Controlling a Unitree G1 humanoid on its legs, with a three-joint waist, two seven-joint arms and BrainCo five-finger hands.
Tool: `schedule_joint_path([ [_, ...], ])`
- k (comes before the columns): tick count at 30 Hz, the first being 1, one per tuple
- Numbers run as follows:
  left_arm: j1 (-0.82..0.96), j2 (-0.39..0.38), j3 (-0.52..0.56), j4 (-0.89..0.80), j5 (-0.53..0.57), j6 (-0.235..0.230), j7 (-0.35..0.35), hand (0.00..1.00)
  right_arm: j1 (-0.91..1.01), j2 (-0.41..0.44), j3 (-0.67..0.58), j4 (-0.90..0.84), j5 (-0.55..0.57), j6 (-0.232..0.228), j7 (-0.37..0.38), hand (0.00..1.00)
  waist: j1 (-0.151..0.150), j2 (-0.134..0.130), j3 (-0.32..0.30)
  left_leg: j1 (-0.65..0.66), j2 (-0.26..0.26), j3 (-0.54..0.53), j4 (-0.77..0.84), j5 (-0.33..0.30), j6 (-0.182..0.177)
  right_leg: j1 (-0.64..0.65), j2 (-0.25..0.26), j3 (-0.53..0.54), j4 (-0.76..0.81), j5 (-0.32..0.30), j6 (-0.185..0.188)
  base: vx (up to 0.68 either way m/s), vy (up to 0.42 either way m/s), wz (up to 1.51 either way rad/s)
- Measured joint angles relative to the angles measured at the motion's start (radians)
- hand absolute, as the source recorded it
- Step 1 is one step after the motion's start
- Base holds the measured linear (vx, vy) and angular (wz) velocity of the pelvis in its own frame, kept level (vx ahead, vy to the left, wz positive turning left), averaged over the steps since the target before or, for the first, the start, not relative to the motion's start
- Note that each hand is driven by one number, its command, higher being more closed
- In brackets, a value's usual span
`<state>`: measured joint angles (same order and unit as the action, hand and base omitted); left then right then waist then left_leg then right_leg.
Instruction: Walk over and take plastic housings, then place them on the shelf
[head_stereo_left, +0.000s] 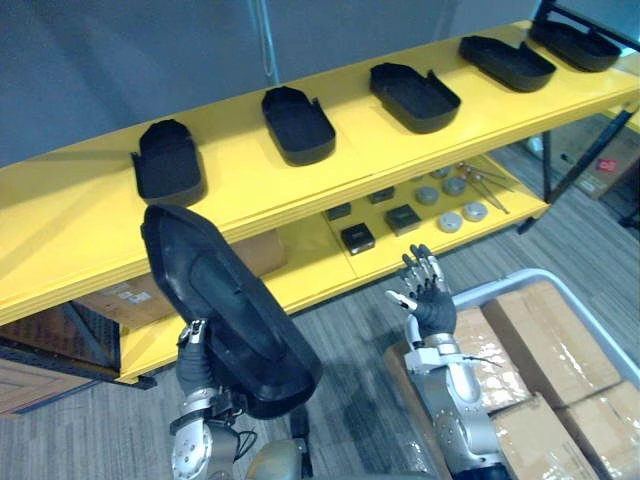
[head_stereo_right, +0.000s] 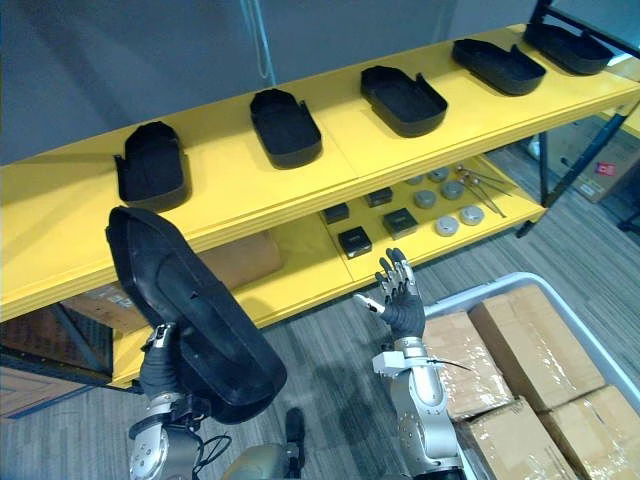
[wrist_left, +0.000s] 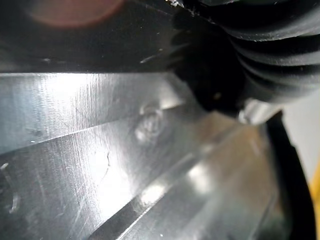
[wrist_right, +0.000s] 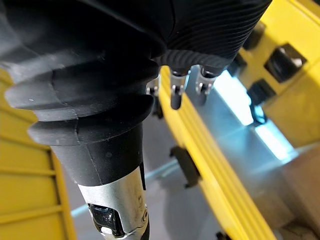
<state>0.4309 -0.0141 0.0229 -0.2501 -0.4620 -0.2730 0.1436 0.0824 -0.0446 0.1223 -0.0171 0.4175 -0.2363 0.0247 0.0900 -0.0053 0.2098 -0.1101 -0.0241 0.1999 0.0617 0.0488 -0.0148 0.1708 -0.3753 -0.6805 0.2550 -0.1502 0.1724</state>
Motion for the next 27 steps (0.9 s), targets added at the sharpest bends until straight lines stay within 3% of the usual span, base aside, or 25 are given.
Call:
schedule_joint_path([
  [2,-0.006,0.000,0.005,-0.020,0.001,0.000,-0.005,1.00,0.001,-0.004,-0.008,0.015,0.000,-0.002,0.001,0.00,0.001,-0.006,0.004,0.004,-0.016,-0.010,0.020,-0.030,0.011,-0.004,-0.032,0.027,0.062,0.012,-0.015,0.06,0.121,0.27],
  [4,-0.020,0.000,0.004,-0.022,0.010,0.000,-0.034,1.00,0.010,-0.007,-0.024,0.031,0.000,-0.015,0.012,0.00,-0.019,0.000,0.003,0.013,-0.025,-0.050,0.018,-0.036,0.019,-0.068,-0.068,0.103,0.236,0.060,-0.105,0.05,0.138,0.54],
  [5,-0.026,0.004,0.004,-0.030,0.017,0.003,-0.049,1.00,0.016,-0.007,-0.026,0.030,0.000,-0.029,0.028,0.00,-0.029,0.009,0.011,0.028,-0.024,-0.072,0.016,-0.041,0.027,-0.138,-0.077,0.201,0.373,0.137,-0.237,0.10,0.181,0.68],
  [6,-0.029,0.010,0.005,-0.047,0.044,0.008,-0.051,1.00,0.024,-0.004,-0.026,0.027,-0.004,-0.032,0.044,0.00,-0.050,0.018,0.018,0.046,-0.026,-0.113,0.015,-0.049,0.038,-0.201,-0.050,0.335,0.485,0.235,-0.250,0.11,0.158,0.78],
  [7,-0.036,0.017,0.004,-0.048,0.049,0.008,-0.052,1.00,0.037,0.002,-0.029,0.023,-0.011,-0.032,0.045,0.00,-0.061,0.021,0.021,0.047,-0.023,-0.151,0.014,-0.053,0.044,-0.228,-0.010,0.411,0.526,0.205,-0.208,0.09,0.028,1.14],
  [8,-0.067,0.038,-0.001,-0.039,0.049,0.014,-0.058,1.00,0.063,0.015,-0.026,0.002,-0.032,-0.028,0.049,0.00,-0.082,0.009,0.021,0.048,-0.023,-0.221,0.003,-0.050,0.058,-0.262,0.101,0.505,0.545,0.059,-0.147,0.08,-0.042,1.12],
  [9,-0.086,0.047,-0.003,-0.030,0.049,0.015,-0.060,1.00,0.081,0.017,-0.026,-0.020,-0.042,-0.026,0.056,0.00,-0.089,0.006,0.023,0.047,-0.023,-0.250,-0.003,-0.048,0.061,-0.279,0.157,0.540,0.525,0.007,-0.145,0.10,-0.063,1.38],
  [10,-0.118,0.055,-0.004,-0.011,0.048,0.015,-0.067,1.00,0.109,0.016,-0.029,-0.059,-0.051,-0.025,0.066,0.00,-0.098,0.003,0.025,0.043,-0.024,-0.285,-0.014,-0.042,0.070,-0.307,0.250,0.582,0.442,-0.056,-0.140,0.10,-0.045,1.18],
  [11,-0.133,0.056,-0.003,0.005,0.049,0.016,-0.066,1.00,0.117,0.014,-0.034,-0.081,-0.065,-0.025,0.071,0.00,-0.103,0.001,0.027,0.042,-0.031,-0.309,-0.020,-0.040,0.074,-0.333,0.312,0.609,0.337,-0.069,-0.140,0.09,-0.050,1.01],
  [13,-0.130,0.066,-0.006,0.019,0.049,0.017,-0.063,1.00,0.115,0.008,-0.038,-0.093,-0.075,-0.026,0.088,0.00,-0.104,-0.003,0.028,0.041,-0.048,-0.326,-0.021,-0.040,0.074,-0.359,0.358,0.640,0.186,-0.057,-0.135,0.11,-0.095,0.67],
  [14,-0.117,0.074,-0.006,0.020,0.053,0.016,-0.062,1.00,0.114,0.002,-0.038,-0.099,-0.074,-0.033,0.094,0.00,-0.103,-0.018,0.022,0.047,-0.077,-0.335,-0.021,-0.049,0.069,-0.360,0.352,0.650,0.106,-0.040,-0.157,0.11,-0.104,0.55],
  [15,-0.111,0.079,-0.006,0.020,0.058,0.014,-0.062,1.00,0.109,-0.002,-0.039,-0.101,-0.074,-0.039,0.098,0.00,-0.101,-0.038,0.016,0.056,-0.097,-0.338,-0.021,-0.055,0.070,-0.355,0.341,0.654,0.079,-0.039,-0.157,0.21,-0.148,0.53],
  [16,-0.109,0.078,-0.005,0.029,0.082,0.014,-0.060,1.00,0.096,-0.017,-0.045,-0.101,-0.074,-0.049,0.107,0.00,-0.103,-0.031,0.020,0.069,-0.114,-0.353,-0.017,-0.067,0.067,-0.335,0.329,0.654,0.060,0.017,-0.155,0.21,-0.089,0.33],
  [17,-0.104,0.073,-0.006,0.031,0.088,0.009,-0.065,1.00,0.081,-0.034,-0.047,-0.100,-0.092,-0.054,0.105,0.00,-0.097,-0.010,0.015,0.076,-0.102,-0.352,-0.014,-0.071,0.065,-0.314,0.340,0.646,0.025,0.035,-0.161,0.26,-0.096,0.27],
  [19,-0.111,0.072,-0.003,0.029,0.087,-0.011,-0.070,1.00,0.059,-0.041,-0.050,-0.100,-0.114,-0.066,0.101,0.00,-0.096,0.005,0.017,0.074,-0.088,-0.347,0.005,-0.067,0.055,-0.278,0.352,0.633,-0.026,0.065,-0.169,0.26,-0.033,0.10],
  [27,-0.160,0.055,-0.007,-0.027,0.088,-0.019,-0.048,1.00,0.050,-0.016,-0.073,-0.133,-0.118,-0.084,0.081,0.00,-0.084,-0.002,0.006,0.126,-0.063,-0.294,-0.004,-0.091,0.039,-0.203,0.376,0.662,-0.095,0.076,-0.172,0.16,-0.021,-0.11],
])
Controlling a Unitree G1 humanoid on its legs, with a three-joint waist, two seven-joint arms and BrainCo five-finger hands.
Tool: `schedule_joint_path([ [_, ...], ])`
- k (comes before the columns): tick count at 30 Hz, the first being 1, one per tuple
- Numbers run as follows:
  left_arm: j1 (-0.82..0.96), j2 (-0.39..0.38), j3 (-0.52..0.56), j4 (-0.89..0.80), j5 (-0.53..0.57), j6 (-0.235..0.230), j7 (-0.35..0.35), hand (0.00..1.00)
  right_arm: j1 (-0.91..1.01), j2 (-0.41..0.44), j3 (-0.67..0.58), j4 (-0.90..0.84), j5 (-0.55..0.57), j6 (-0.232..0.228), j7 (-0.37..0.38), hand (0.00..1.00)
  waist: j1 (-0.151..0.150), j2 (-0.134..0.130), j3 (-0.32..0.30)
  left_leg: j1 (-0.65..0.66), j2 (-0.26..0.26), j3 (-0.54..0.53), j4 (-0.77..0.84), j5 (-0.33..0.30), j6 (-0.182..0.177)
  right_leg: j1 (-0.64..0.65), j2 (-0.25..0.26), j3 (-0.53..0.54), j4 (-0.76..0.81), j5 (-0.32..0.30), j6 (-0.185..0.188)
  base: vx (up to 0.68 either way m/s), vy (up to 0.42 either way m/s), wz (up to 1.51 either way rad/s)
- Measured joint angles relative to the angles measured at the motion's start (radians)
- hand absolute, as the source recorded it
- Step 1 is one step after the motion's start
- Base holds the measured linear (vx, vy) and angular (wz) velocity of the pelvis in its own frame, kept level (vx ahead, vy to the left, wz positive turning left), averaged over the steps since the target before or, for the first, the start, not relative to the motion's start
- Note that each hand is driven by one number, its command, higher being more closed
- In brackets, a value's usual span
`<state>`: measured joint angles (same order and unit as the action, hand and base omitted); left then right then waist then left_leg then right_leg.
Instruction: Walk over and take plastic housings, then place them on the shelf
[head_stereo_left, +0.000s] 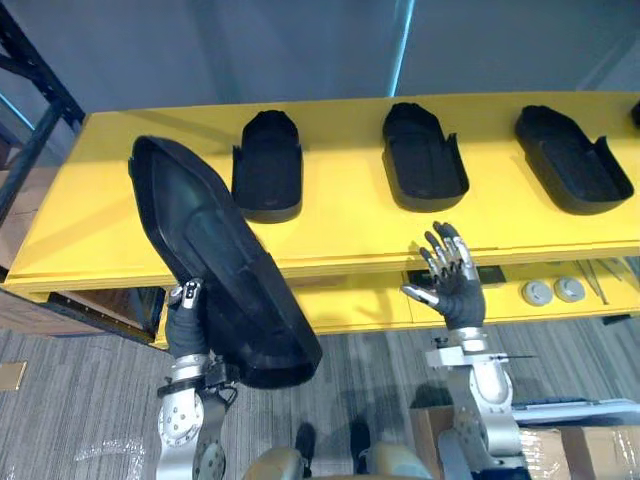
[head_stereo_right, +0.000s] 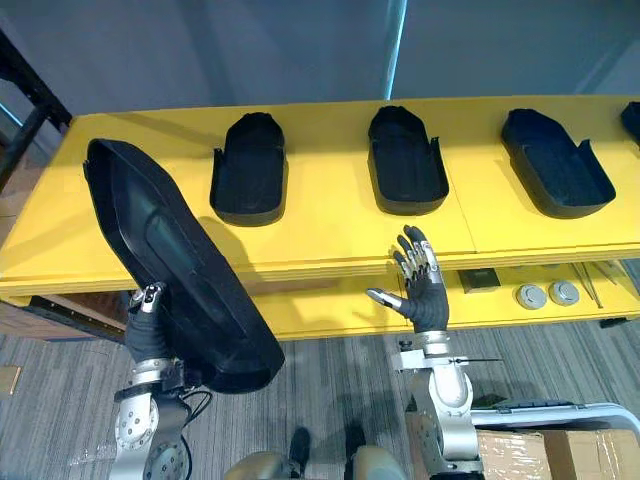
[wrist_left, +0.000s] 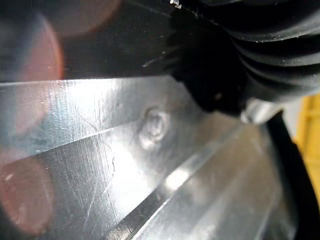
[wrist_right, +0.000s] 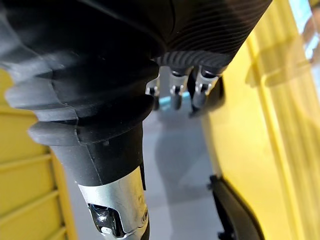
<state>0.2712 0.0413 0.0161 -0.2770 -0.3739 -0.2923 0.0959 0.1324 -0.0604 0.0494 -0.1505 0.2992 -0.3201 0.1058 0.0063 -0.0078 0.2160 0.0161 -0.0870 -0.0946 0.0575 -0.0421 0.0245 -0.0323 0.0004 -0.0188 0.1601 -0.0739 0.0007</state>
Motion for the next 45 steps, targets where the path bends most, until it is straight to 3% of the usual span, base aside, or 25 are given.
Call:
schedule_joint_path([
  [2,0.007,-0.012,-0.001,0.000,-0.002,0.000,0.001,1.00,0.019,0.010,0.000,-0.004,-0.001,-0.011,-0.006,0.00,0.001,0.002,-0.001,-0.003,0.000,-0.004,0.029,-0.019,-0.008,0.017,0.001,-0.002,0.001,-0.003,-0.003,0.05,0.022,0.12],
  [4,0.025,-0.013,-0.021,-0.003,-0.001,0.000,0.004,1.00,0.056,0.029,0.001,-0.042,0.000,-0.027,-0.020,0.00,0.002,-0.001,-0.003,-0.016,-0.013,-0.007,0.084,-0.047,-0.056,0.041,-0.016,-0.014,0.005,-0.025,-0.011,0.01,0.048,0.49],
  [5,0.025,-0.014,-0.038,-0.003,0.000,0.000,-0.003,1.00,0.066,0.040,-0.009,-0.067,0.000,-0.038,-0.022,0.00,-0.010,-0.001,0.000,-0.060,0.009,0.053,0.185,-0.132,-0.081,0.064,-0.042,-0.042,-0.015,-0.042,-0.003,-0.03,0.061,0.81],
  [6,0.026,-0.017,-0.052,0.005,0.001,0.000,-0.013,1.00,0.054,0.039,-0.024,-0.063,0.000,-0.046,-0.026,0.00,-0.012,0.005,0.003,-0.103,0.073,0.110,0.285,-0.160,-0.043,0.068,-0.058,-0.063,0.005,-0.046,0.000,-0.05,0.075,0.79],
  [10,0.046,-0.043,-0.055,0.020,0.024,-0.013,-0.003,1.00,0.018,0.021,-0.028,-0.060,0.000,-0.069,-0.041,0.00,-0.017,-0.011,0.008,-0.126,0.229,0.116,0.335,-0.139,-0.065,0.067,-0.172,-0.057,0.101,-0.135,0.055,-0.05,0.197,0.25],
  [13,0.048,-0.055,-0.055,0.024,0.078,-0.034,0.011,1.00,-0.034,-0.008,-0.015,0.004,0.001,-0.079,-0.047,0.00,-0.017,0.025,-0.015,-0.110,0.289,0.064,0.327,-0.105,-0.074,0.030,-0.243,0.011,0.191,-0.199,0.140,-0.03,0.435,-0.26],
  [14,0.047,-0.056,-0.055,0.024,0.098,-0.037,0.015,1.00,-0.050,-0.016,-0.014,0.025,0.001,-0.079,-0.057,0.00,-0.018,0.047,-0.025,-0.097,0.285,0.060,0.305,-0.096,-0.088,0.018,-0.255,0.038,0.196,-0.201,0.166,0.00,0.676,-0.70],
  [15,0.044,-0.051,-0.054,0.022,0.125,-0.039,0.017,1.00,-0.060,-0.021,-0.014,0.044,0.001,-0.083,-0.068,0.00,-0.019,0.077,-0.041,-0.073,0.279,0.082,0.269,-0.146,-0.167,0.010,-0.273,0.071,0.191,-0.193,0.210,0.06,0.633,-0.54],
  [16,0.031,-0.046,-0.041,0.024,0.153,-0.036,0.020,1.00,-0.064,-0.014,-0.009,0.063,0.001,-0.088,-0.074,0.00,-0.019,0.069,-0.040,-0.051,0.255,0.102,0.258,-0.191,-0.240,0.018,-0.312,0.089,0.178,-0.179,0.235,0.10,0.726,-0.46],
  [17,0.014,-0.021,-0.024,0.038,0.188,-0.027,0.029,1.00,-0.056,0.017,0.004,0.089,-0.002,-0.087,-0.085,0.00,-0.026,0.019,-0.035,-0.060,0.206,0.120,0.302,-0.193,-0.207,0.029,-0.353,0.121,0.149,-0.109,0.236,0.09,0.547,-0.17],
  [20,-0.020,0.038,0.019,0.054,0.228,-0.010,0.039,1.00,-0.062,0.042,0.012,0.082,-0.040,-0.105,-0.105,0.00,-0.019,0.002,-0.035,-0.074,0.208,0.130,0.309,-0.198,-0.189,0.028,-0.342,0.078,0.090,0.079,0.220,0.06,0.415,-0.06],
  [22,-0.020,0.060,0.046,0.054,0.240,-0.001,0.050,1.00,-0.078,0.044,0.012,0.074,-0.041,-0.118,-0.103,0.00,-0.019,-0.009,-0.041,-0.049,0.217,0.135,0.270,-0.186,-0.169,0.031,-0.311,0.043,0.088,0.074,0.229,0.07,0.157,-0.03],
  [23,-0.022,0.072,0.063,0.053,0.243,0.007,0.059,1.00,-0.093,0.043,0.011,0.058,-0.041,-0.119,-0.101,0.00,-0.019,-0.010,-0.041,-0.032,0.225,0.141,0.237,-0.179,-0.160,0.032,-0.270,0.018,0.075,0.049,0.222,0.06,0.028,-0.16],
  [27,-0.049,0.083,0.122,0.030,0.341,0.066,0.099,1.00,-0.135,0.040,0.009,0.028,-0.040,-0.102,-0.066,0.00,-0.013,-0.011,-0.052,-0.045,0.228,0.189,0.182,-0.150,-0.179,0.038,-0.235,-0.047,-0.085,0.064,0.188,0.02,-0.030,-0.32],
  [29,-0.078,0.084,0.123,0.027,0.372,0.102,0.097,1.00,-0.121,0.025,-0.003,0.009,-0.040,-0.073,-0.058,0.00,-0.024,0.012,-0.049,-0.051,0.241,0.183,0.152,-0.125,-0.189,0.037,-0.221,-0.065,-0.103,0.071,0.195,-0.01,-0.124,0.06],
  [30,-0.098,0.084,0.125,0.027,0.390,0.125,0.094,1.00,-0.104,-0.005,-0.007,-0.005,-0.039,-0.046,-0.041,0.00,-0.030,0.038,-0.053,-0.029,0.252,0.185,0.098,-0.092,-0.198,0.035,-0.207,-0.066,-0.103,0.071,0.191,0.00,-0.116,0.08],
  [33,-0.127,0.092,0.142,0.034,0.396,0.129,0.096,1.00,-0.096,-0.048,-0.008,-0.013,-0.040,-0.019,-0.014,0.00,-0.040,0.073,-0.072,0.004,0.269,0.196,0.033,-0.062,-0.207,0.032,-0.187,-0.064,-0.102,0.067,0.182,0.01,-0.080,-0.05],
  [36,-0.211,0.157,0.187,0.121,0.426,0.152,0.097,1.00,-0.083,-0.067,-0.006,-0.044,-0.039,0.021,0.030,0.00,-0.052,0.096,-0.086,0.021,0.269,0.215,0.007,-0.049,-0.206,0.027,-0.186,-0.055,-0.102,0.067,0.181,-0.02,-0.020,-0.13],
  [41,-0.383,0.349,0.289,0.401,0.468,0.253,0.144,1.00,-0.016,-0.072,0.064,-0.094,-0.031,0.080,0.116,0.00,-0.064,0.093,-0.084,0.028,0.250,0.271,-0.016,-0.041,-0.194,-0.019,-0.193,0.010,-0.106,0.087,0.189,-0.03,0.032,-0.29],
  [45,-0.481,0.438,0.298,0.541,0.459,0.306,0.165,1.00,0.033,-0.086,0.142,-0.125,-0.002,0.111,0.140,0.00,-0.079,0.098,-0.072,0.038,0.240,0.278,-0.023,-0.038,-0.189,-0.023,-0.201,0.024,-0.105,0.088,0.192,0.00,0.027,-0.11],
])
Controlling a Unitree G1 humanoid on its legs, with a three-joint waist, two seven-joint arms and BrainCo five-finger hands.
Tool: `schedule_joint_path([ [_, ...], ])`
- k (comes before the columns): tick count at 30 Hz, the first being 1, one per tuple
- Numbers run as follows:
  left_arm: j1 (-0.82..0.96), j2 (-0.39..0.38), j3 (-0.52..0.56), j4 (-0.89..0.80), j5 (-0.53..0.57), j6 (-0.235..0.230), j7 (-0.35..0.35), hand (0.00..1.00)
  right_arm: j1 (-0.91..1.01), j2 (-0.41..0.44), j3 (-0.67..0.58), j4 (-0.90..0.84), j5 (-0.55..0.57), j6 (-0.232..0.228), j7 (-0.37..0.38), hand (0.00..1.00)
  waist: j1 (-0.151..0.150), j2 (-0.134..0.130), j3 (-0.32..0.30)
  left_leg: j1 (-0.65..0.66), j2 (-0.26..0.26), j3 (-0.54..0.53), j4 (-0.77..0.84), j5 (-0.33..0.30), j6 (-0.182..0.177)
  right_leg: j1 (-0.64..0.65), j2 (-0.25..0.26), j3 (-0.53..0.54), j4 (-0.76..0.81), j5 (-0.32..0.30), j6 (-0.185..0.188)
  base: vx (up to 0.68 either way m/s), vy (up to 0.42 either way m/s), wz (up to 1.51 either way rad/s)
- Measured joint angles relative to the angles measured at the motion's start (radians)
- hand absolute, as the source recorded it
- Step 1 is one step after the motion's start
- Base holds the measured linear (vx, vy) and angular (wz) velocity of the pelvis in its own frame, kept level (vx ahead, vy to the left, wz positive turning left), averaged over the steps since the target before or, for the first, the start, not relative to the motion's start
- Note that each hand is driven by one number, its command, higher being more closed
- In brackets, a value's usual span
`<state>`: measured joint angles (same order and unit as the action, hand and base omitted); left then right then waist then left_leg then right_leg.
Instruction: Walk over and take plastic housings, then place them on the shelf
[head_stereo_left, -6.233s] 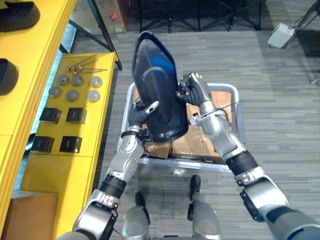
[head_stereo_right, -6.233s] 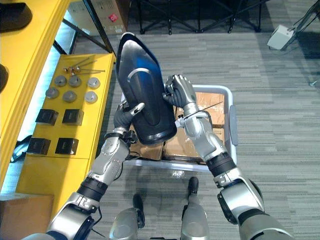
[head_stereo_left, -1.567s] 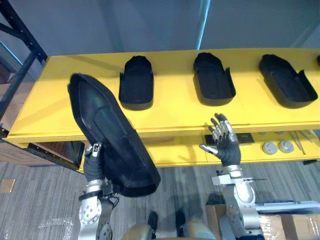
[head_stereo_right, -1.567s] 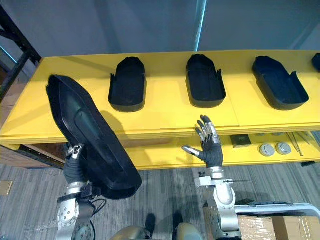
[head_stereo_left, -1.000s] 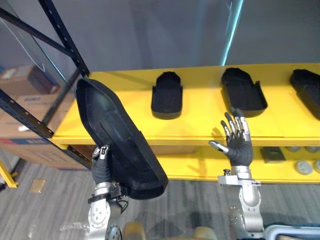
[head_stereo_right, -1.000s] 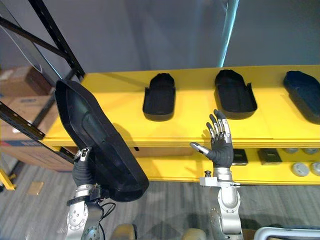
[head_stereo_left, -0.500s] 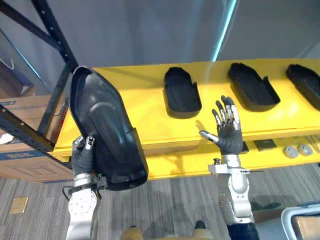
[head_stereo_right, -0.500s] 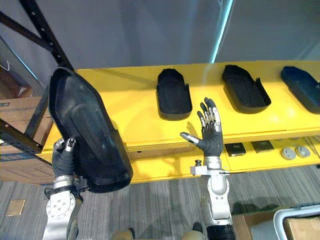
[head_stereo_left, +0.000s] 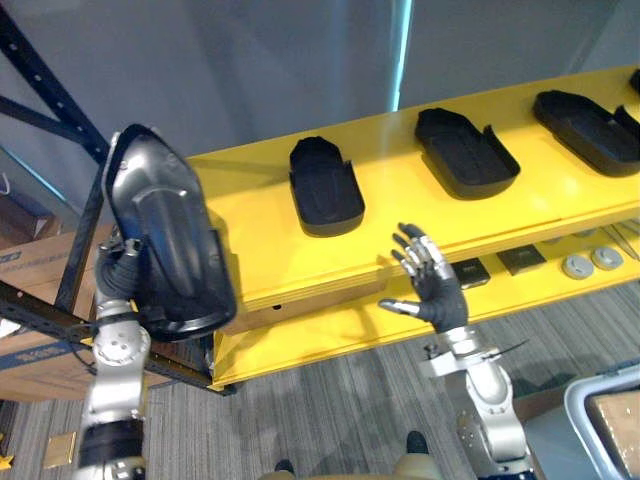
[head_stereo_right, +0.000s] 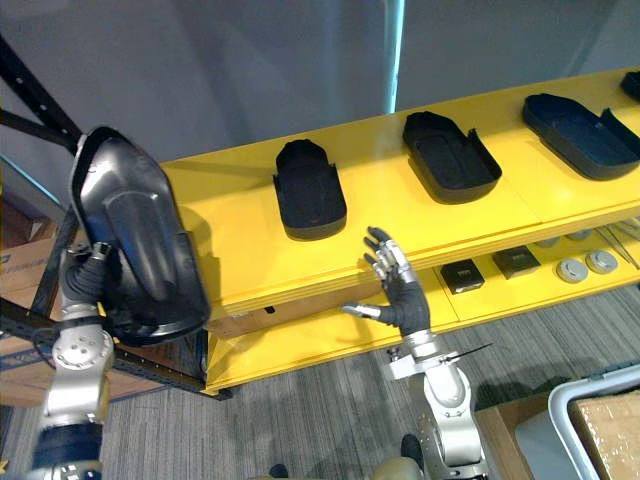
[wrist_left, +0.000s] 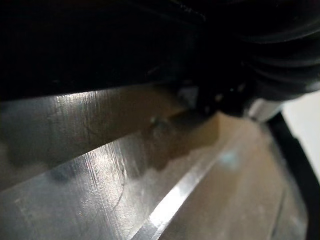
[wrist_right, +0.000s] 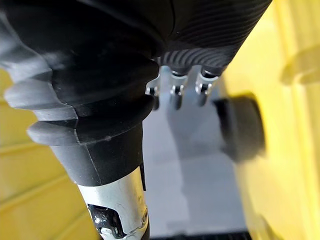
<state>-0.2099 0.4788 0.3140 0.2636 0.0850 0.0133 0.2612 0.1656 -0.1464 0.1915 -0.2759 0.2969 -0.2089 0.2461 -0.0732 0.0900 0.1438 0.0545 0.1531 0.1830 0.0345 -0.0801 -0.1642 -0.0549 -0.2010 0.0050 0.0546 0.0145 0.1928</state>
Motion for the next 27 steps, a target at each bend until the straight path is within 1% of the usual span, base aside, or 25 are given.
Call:
schedule_joint_path([
  [1,-0.017,0.013,0.000,0.007,-0.001,0.014,0.000,1.00,0.009,-0.003,0.018,-0.008,0.005,0.007,0.004,0.00,0.000,0.003,0.006,0.000,0.000,0.005,-0.001,0.000,0.001,-0.004,0.000,0.003,0.001,0.000,0.000,0.00,0.008,-0.17],
  [2,-0.036,0.037,0.001,0.037,-0.002,0.024,-0.001,1.00,0.017,-0.017,0.047,-0.023,0.005,0.023,0.015,0.00,0.002,0.011,0.013,0.000,-0.002,0.021,-0.006,0.007,0.010,-0.018,0.001,0.020,0.005,0.001,0.001,0.00,0.003,-0.18],
  [4,-0.063,0.056,0.000,0.073,-0.002,0.054,-0.009,1.00,0.020,-0.027,0.074,-0.036,0.004,0.028,0.017,0.00,-0.003,0.024,0.027,0.003,-0.003,0.021,-0.007,0.008,0.011,-0.017,0.001,0.022,0.007,0.001,0.001,0.00,0.000,-0.08],
  [6,-0.109,0.081,0.000,0.129,-0.016,0.100,-0.028,1.00,0.022,-0.051,0.103,-0.036,0.004,0.032,0.016,0.00,-0.017,0.040,0.043,0.003,-0.002,0.020,-0.007,0.010,0.014,-0.017,0.001,0.021,0.008,0.001,0.001,0.00,0.000,0.00],
  [7,-0.115,0.085,0.000,0.135,-0.021,0.107,-0.035,1.00,0.022,-0.055,0.105,-0.036,0.004,0.032,0.016,0.00,-0.018,0.041,0.046,0.003,-0.002,0.020,-0.007,0.011,0.015,-0.017,0.001,0.021,0.008,0.001,0.001,0.00,0.000,0.00],
  [9,-0.162,0.102,-0.004,0.162,-0.049,0.158,-0.060,1.00,0.029,-0.069,0.107,-0.056,0.004,0.038,0.012,0.00,-0.024,0.045,0.072,0.000,-0.003,0.019,-0.007,0.013,0.017,-0.022,0.001,0.021,0.014,0.000,0.000,0.00,0.000,0.00],
  [10,-0.168,0.103,-0.004,0.163,-0.049,0.164,-0.062,1.00,0.030,-0.069,0.108,-0.061,0.004,0.040,0.012,0.00,-0.024,0.045,0.075,-0.002,-0.003,0.019,-0.007,0.013,0.017,-0.025,0.001,0.021,0.016,0.000,-0.001,0.00,0.000,0.00],
  [12,-0.215,0.105,-0.004,0.200,-0.074,0.190,-0.071,1.00,0.030,-0.079,0.138,-0.094,0.004,0.046,-0.008,0.00,-0.025,0.042,0.105,-0.007,-0.004,0.019,-0.007,0.020,0.024,-0.037,0.000,0.023,0.031,-0.003,-0.003,-0.03,-0.008,0.00],
  [15,-0.225,0.105,-0.004,0.224,-0.087,0.214,-0.072,1.00,0.033,-0.084,0.168,-0.114,0.003,0.058,-0.010,0.00,-0.028,0.043,0.110,-0.026,-0.005,0.019,-0.008,0.027,0.029,-0.066,-0.001,0.025,0.052,-0.009,-0.005,-0.02,-0.011,0.01],
  [17,-0.229,0.105,-0.003,0.242,-0.088,0.236,-0.071,1.00,0.039,-0.092,0.184,-0.115,0.003,0.061,-0.021,0.00,-0.031,0.044,0.110,-0.037,-0.005,0.019,-0.007,0.031,0.026,-0.092,-0.002,0.026,0.088,-0.027,-0.007,-0.01,-0.024,0.05],
  [22,-0.241,0.105,0.000,0.259,-0.087,0.257,-0.075,1.00,0.056,-0.108,0.186,-0.142,0.003,0.062,-0.033,0.00,-0.025,0.047,0.119,-0.039,-0.009,0.020,-0.007,0.031,0.026,-0.121,-0.006,0.030,0.147,-0.056,-0.008,0.00,-0.005,0.01],
  [24,-0.251,0.106,0.023,0.260,-0.085,0.266,-0.090,1.00,0.056,-0.110,0.190,-0.151,0.004,0.062,-0.034,0.00,-0.025,0.052,0.139,-0.042,-0.009,0.022,-0.005,0.032,0.025,-0.128,-0.007,0.031,0.155,-0.058,-0.009,-0.04,-0.013,-0.01],
  [27,-0.262,0.127,0.035,0.271,-0.085,0.285,-0.114,1.00,0.056,-0.112,0.197,-0.151,0.003,0.067,-0.051,0.00,-0.025,0.055,0.148,-0.058,-0.009,0.024,-0.005,0.033,0.023,-0.151,-0.007,0.034,0.168,-0.061,-0.010,-0.02,-0.005,-0.01],
])
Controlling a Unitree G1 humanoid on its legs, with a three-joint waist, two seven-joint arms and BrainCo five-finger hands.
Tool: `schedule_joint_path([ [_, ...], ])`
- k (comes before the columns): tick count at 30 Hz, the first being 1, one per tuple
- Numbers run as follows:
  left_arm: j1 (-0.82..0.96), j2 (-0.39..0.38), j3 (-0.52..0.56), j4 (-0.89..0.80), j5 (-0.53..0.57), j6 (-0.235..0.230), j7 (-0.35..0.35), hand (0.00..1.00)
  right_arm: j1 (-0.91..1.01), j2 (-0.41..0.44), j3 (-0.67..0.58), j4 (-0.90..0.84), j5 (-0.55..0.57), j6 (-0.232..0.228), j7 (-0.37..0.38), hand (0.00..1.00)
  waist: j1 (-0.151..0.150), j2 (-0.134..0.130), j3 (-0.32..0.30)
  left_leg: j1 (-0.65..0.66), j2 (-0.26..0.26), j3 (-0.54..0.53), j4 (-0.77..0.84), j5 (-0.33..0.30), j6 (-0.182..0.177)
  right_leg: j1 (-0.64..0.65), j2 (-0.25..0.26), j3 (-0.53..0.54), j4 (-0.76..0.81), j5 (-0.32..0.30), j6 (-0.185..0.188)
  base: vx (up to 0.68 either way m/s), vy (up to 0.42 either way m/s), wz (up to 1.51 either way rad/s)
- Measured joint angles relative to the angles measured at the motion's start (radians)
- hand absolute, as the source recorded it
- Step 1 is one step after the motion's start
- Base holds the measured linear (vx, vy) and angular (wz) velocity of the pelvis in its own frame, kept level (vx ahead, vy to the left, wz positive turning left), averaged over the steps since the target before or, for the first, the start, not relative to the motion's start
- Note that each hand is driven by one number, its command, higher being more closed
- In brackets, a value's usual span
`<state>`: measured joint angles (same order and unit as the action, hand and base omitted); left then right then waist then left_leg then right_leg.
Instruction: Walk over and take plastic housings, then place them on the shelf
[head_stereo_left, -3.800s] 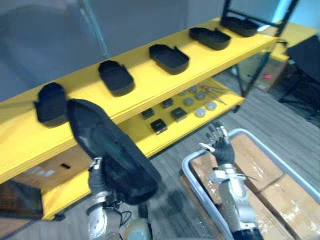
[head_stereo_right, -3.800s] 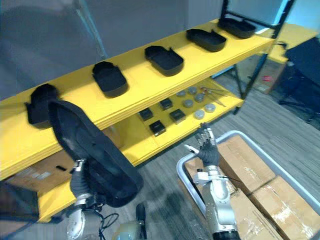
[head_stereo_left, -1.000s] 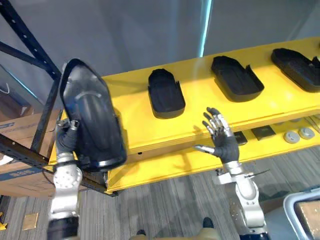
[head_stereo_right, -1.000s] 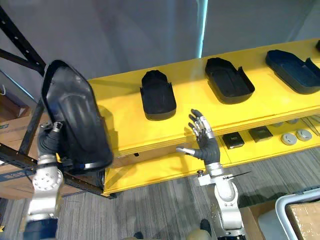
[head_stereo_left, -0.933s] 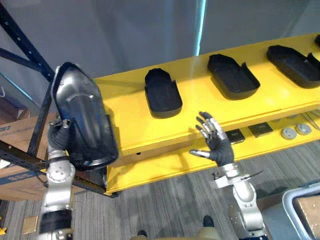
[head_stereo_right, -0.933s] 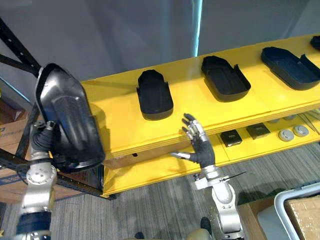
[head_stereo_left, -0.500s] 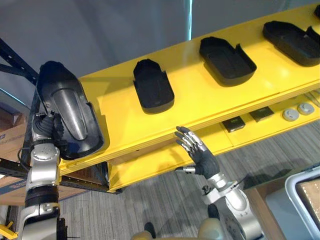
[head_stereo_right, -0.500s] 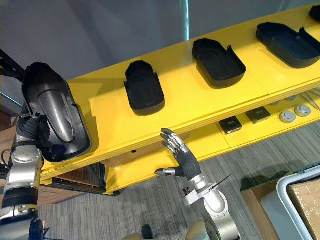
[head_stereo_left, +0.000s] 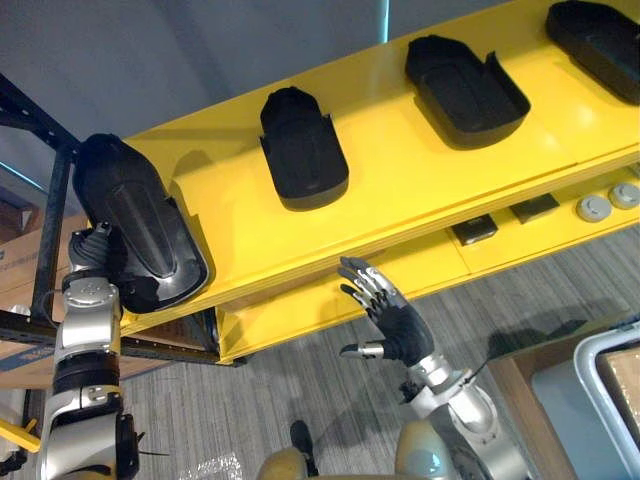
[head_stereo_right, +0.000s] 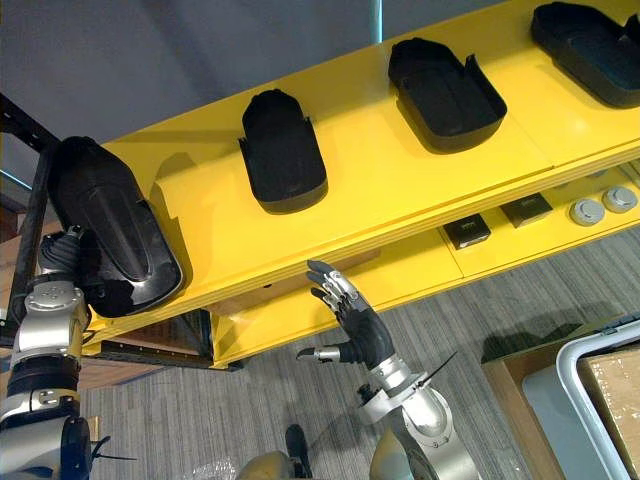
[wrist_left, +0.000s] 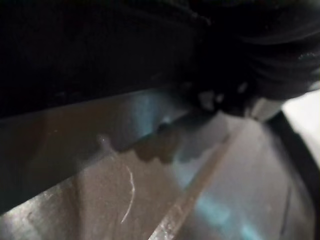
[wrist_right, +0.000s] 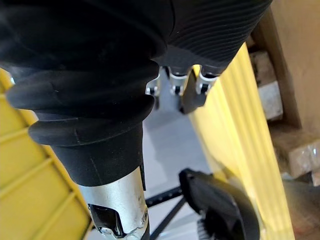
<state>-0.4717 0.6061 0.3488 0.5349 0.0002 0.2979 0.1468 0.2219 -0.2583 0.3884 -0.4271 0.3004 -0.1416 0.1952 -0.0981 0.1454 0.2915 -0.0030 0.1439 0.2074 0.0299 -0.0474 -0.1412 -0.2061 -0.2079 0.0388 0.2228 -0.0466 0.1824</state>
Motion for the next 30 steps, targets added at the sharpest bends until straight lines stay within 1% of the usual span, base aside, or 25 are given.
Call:
schedule_joint_path([
  [1,-0.001,0.019,0.000,0.006,0.000,0.005,-0.009,1.00,0.000,-0.003,0.009,0.000,0.000,0.004,-0.004,0.00,-0.001,0.000,0.006,-0.003,0.001,0.004,0.000,0.001,-0.002,-0.007,0.001,0.003,0.004,0.000,0.000,0.00,-0.016,-0.04],
  [4,-0.001,0.026,0.001,0.021,-0.002,0.007,-0.012,1.00,0.011,-0.013,0.017,0.000,0.001,0.021,-0.027,0.00,0.003,0.000,0.007,0.000,0.001,0.019,0.000,0.001,-0.002,-0.014,0.003,0.015,0.010,0.000,0.000,0.01,-0.008,-0.09],
  [5,-0.001,0.031,0.002,0.035,-0.004,0.006,-0.012,0.00,0.010,-0.013,0.016,0.000,0.002,0.023,-0.028,0.00,0.002,0.000,0.007,-0.002,0.000,0.022,0.000,0.001,-0.002,-0.019,0.003,0.019,0.011,0.000,0.000,0.01,-0.005,-0.10],
  [7,-0.001,0.037,0.005,0.046,-0.014,0.005,-0.011,0.00,0.013,-0.015,0.013,0.000,0.003,0.032,-0.026,0.00,-0.002,0.001,0.007,-0.003,0.001,0.025,0.000,0.001,-0.002,-0.023,0.005,0.021,0.011,0.000,0.000,0.01,-0.009,-0.06],
  [8,-0.001,0.037,0.011,0.046,-0.043,0.002,-0.009,0.00,0.014,-0.020,0.012,0.000,0.003,0.033,-0.023,0.00,-0.003,0.001,0.007,-0.003,0.002,0.030,0.000,0.001,-0.002,-0.027,0.006,0.025,0.012,0.000,0.000,0.00,-0.010,-0.12],
  [9,-0.001,0.037,0.023,0.046,-0.073,-0.003,0.007,0.00,0.011,-0.022,0.011,0.000,0.004,0.033,-0.020,0.00,-0.002,0.000,0.008,-0.006,0.002,0.045,-0.001,0.001,-0.003,-0.039,0.008,0.036,0.016,0.000,0.000,0.00,-0.008,-0.16],
  [10,-0.001,0.037,0.029,0.047,-0.081,-0.007,0.019,0.00,0.010,-0.022,0.009,0.000,0.005,0.033,-0.018,0.00,-0.002,0.000,0.010,-0.007,0.001,0.052,-0.001,0.001,-0.003,-0.044,0.009,0.042,0.017,0.000,0.000,0.00,-0.006,-0.18],
  [12,-0.001,0.037,0.044,0.048,-0.088,-0.017,0.066,0.00,0.011,-0.022,0.004,0.000,0.010,0.033,-0.012,0.00,-0.011,0.000,0.024,-0.010,0.001,0.057,0.000,0.001,-0.003,-0.054,0.010,0.049,0.022,0.001,0.001,-0.01,-0.009,-0.09],
  [14,-0.001,0.037,0.057,0.048,-0.112,-0.036,0.129,0.00,0.009,-0.025,0.003,0.000,0.011,0.033,0.006,0.00,-0.021,-0.003,0.029,-0.021,0.003,0.071,0.000,0.002,-0.003,-0.075,0.013,0.056,0.030,0.001,0.001,-0.01,-0.018,-0.08],
  [15,-0.001,0.037,0.059,0.048,-0.113,-0.037,0.145,0.00,0.009,-0.025,0.002,0.000,0.011,0.033,0.007,0.00,-0.024,-0.004,0.029,-0.021,0.003,0.072,0.000,0.002,-0.003,-0.075,0.013,0.057,0.030,0.001,0.001,0.02,-0.018,-0.10],
  [16,-0.005,0.037,0.063,0.048,-0.113,-0.038,0.174,0.00,0.011,-0.025,-0.002,-0.002,0.011,0.032,0.007,0.00,-0.027,-0.004,0.029,-0.019,0.003,0.076,0.000,0.002,-0.003,-0.075,0.014,0.060,0.030,0.001,0.001,0.01,-0.011,-0.05],
  [18,-0.025,0.037,0.066,0.048,-0.113,-0.043,0.228,0.00,0.008,-0.025,-0.017,-0.006,0.016,0.032,0.006,0.00,-0.027,-0.004,0.030,-0.020,0.003,0.078,0.000,0.002,-0.003,-0.078,0.014,0.062,0.030,0.001,0.001,0.01,-0.004,-0.02],
  [19,-0.030,0.037,0.066,0.048,-0.113,-0.046,0.243,0.00,0.006,-0.025,-0.019,-0.007,0.025,0.032,0.006,0.00,-0.027,-0.004,0.030,-0.021,0.002,0.078,0.000,0.002,-0.003,-0.079,0.014,0.062,0.030,0.001,0.001,0.00,0.000,0.00],
  [20,-0.039,0.037,0.065,0.048,-0.120,-0.057,0.268,0.00,0.006,-0.025,-0.022,-0.011,0.035,0.032,0.005,0.00,-0.027,-0.005,0.031,-0.022,0.002,0.078,0.000,0.002,-0.003,-0.080,0.014,0.062,0.030,0.001,0.001,0.00,0.000,0.00],
  [21,-0.041,0.037,0.065,0.047,-0.120,-0.076,0.287,0.00,0.007,-0.025,-0.026,-0.022,0.040,0.032,0.005,0.00,-0.028,-0.006,0.032,-0.025,0.002,0.079,0.000,0.002,-0.003,-0.084,0.014,0.063,0.031,0.001,0.001,0.00,0.000,0.00],
  [22,-0.041,0.037,0.064,0.045,-0.120,-0.084,0.300,0.00,0.007,-0.025,-0.028,-0.026,0.040,0.031,0.005,0.00,-0.028,-0.006,0.032,-0.027,0.002,0.079,0.000,0.001,-0.003,-0.087,0.014,0.064,0.032,0.001,0.001,0.00,0.000,0.00],
  [23,-0.044,0.037,0.062,0.045,-0.126,-0.102,0.331,0.00,0.006,-0.024,-0.033,-0.031,0.040,0.029,0.005,0.00,-0.030,-0.007,0.034,-0.031,0.002,0.079,0.000,0.002,-0.003,-0.092,0.015,0.065,0.032,0.001,0.002,0.00,0.000,0.00],
  [24,-0.054,0.037,0.062,0.044,-0.154,-0.127,0.372,0.00,0.004,-0.024,-0.035,-0.031,0.040,0.029,0.005,0.00,-0.032,-0.010,0.044,-0.028,0.002,0.080,0.000,0.002,-0.003,-0.091,0.015,0.066,0.034,0.001,0.002,0.00,0.000,0.00],
  [25,-0.063,0.037,0.061,0.043,-0.158,-0.145,0.397,0.00,0.003,-0.023,-0.035,-0.031,0.040,0.027,0.005,0.00,-0.032,-0.011,0.050,-0.027,0.002,0.080,0.000,0.002,-0.003,-0.090,0.016,0.066,0.034,0.001,0.002,0.00,0.000,0.00],
  [26,-0.083,0.037,0.060,0.033,-0.155,-0.176,0.444,0.00,0.001,-0.021,-0.035,-0.031,0.040,0.022,0.008,0.00,-0.033,-0.015,0.061,-0.027,0.002,0.079,0.000,0.002,-0.004,-0.089,0.016,0.067,0.035,0.002,0.002,0.00,0.000,0.00],
  [27,-0.105,0.037,0.055,0.022,-0.145,-0.218,0.499,0.00,0.000,-0.018,-0.035,-0.030,0.040,0.009,0.021,0.00,-0.035,-0.018,0.064,-0.026,0.002,0.078,0.000,0.002,-0.004,-0.088,0.016,0.067,0.034,0.003,0.002,0.00,0.000,0.00],
  [28,-0.119,0.037,0.050,0.016,-0.137,-0.240,0.524,0.00,0.000,-0.016,-0.034,-0.030,0.040,-0.001,0.028,0.00,-0.036,-0.021,0.065,-0.023,0.002,0.078,-0.001,0.002,-0.004,-0.084,0.016,0.067,0.034,0.003,0.002,0.00,0.000,0.00],
  [29,-0.147,0.038,0.035,-0.007,-0.132,-0.282,0.561,0.00,0.000,-0.011,-0.033,-0.030,0.040,-0.016,0.040,0.00,-0.040,-0.024,0.067,-0.011,0.003,0.077,-0.003,0.002,-0.004,-0.068,0.016,0.064,0.028,0.003,0.003,0.00,0.000,0.00],
  [30,-0.162,0.040,0.025,-0.018,-0.115,-0.306,0.581,0.00,0.000,-0.008,-0.033,-0.030,0.040,-0.026,0.048,0.00,-0.042,-0.026,0.067,-0.004,0.003,0.076,-0.003,0.002,-0.005,-0.061,0.016,0.063,0.027,0.003,0.003,0.00,0.000,0.00],
])
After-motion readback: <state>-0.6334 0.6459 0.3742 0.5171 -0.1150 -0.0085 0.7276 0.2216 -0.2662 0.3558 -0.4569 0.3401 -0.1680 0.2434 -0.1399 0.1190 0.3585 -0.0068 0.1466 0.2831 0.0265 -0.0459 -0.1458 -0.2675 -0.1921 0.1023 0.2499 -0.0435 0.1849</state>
